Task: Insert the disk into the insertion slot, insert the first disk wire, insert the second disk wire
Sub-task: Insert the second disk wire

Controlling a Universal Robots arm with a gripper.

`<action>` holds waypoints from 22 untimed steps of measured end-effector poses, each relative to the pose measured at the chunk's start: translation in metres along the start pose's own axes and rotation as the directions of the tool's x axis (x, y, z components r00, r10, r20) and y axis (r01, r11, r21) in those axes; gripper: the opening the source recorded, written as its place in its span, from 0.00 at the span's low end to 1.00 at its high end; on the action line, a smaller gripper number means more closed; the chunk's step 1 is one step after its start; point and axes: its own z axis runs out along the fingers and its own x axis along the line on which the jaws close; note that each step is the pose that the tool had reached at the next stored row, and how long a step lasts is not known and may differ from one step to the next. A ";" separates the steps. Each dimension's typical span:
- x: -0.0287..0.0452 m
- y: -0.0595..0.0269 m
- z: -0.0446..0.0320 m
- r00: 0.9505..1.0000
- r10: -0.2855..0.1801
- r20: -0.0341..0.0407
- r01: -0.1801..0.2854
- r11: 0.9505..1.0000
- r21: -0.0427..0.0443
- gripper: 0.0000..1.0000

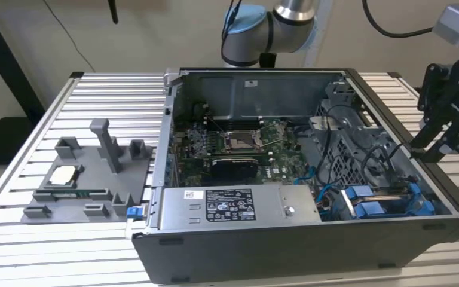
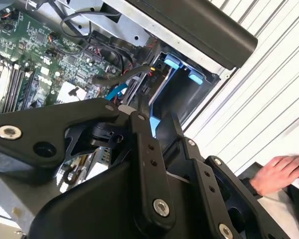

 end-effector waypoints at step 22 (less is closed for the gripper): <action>0.0007 -0.0048 0.0229 0.999 -0.002 0.045 0.002 1.000 -0.001 0.33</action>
